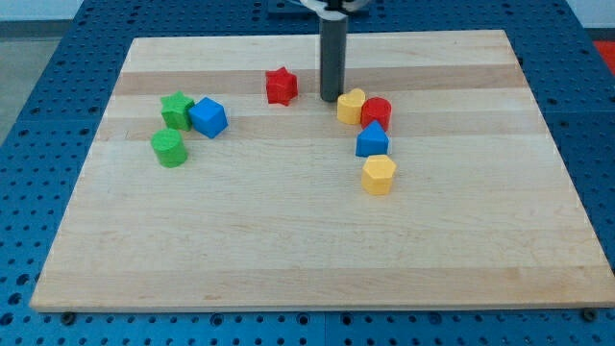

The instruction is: Move the red star above the yellow heart

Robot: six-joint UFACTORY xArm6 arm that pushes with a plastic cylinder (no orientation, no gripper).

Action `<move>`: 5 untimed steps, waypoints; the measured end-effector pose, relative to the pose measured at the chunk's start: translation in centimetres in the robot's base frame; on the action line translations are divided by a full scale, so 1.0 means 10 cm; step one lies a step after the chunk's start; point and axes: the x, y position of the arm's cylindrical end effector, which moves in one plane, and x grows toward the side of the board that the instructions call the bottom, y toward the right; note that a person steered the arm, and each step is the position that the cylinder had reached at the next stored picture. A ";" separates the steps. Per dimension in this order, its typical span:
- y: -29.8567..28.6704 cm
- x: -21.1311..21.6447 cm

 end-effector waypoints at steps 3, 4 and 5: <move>-0.96 -0.63; -1.10 -0.54; -1.06 -0.36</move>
